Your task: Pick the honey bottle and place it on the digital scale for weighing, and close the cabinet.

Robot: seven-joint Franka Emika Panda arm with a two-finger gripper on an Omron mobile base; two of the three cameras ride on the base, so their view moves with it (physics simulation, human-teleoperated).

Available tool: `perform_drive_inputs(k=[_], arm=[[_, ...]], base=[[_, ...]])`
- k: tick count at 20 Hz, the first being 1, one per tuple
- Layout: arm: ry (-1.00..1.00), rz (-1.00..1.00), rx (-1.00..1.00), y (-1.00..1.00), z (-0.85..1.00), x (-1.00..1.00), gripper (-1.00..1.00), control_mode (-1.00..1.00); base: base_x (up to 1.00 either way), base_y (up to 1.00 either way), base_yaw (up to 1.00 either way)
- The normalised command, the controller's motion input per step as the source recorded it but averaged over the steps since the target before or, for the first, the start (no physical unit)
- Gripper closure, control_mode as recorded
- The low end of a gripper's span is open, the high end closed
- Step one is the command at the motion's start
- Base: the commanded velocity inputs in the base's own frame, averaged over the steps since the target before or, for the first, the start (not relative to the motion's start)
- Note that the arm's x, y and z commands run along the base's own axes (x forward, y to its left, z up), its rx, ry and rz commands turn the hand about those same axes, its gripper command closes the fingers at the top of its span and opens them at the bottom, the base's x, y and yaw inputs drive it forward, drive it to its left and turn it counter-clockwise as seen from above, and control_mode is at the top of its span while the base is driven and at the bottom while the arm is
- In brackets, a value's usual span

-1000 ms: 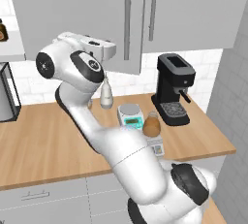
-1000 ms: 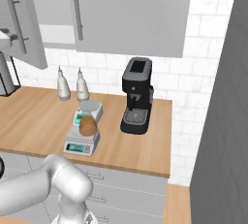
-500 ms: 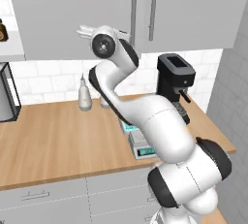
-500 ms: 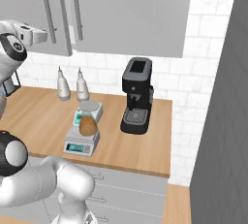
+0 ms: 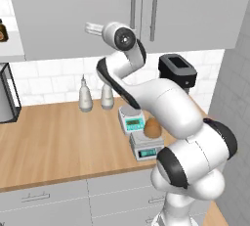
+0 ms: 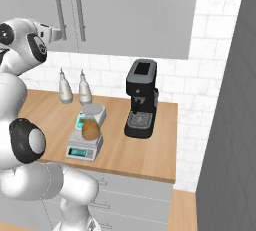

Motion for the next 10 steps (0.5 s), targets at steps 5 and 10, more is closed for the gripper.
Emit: perform_drive_inputs(k=[5,10], arm=[[0.15,0.1,0.01,-0.1,-0.31,1.0,-1.0,-1.0],[0.07,0.12,0.0,-0.1,-0.87,1.0,-1.0,-1.0]], base=[[0.0,0.0,0.0],[0.0,0.0,0.0]])
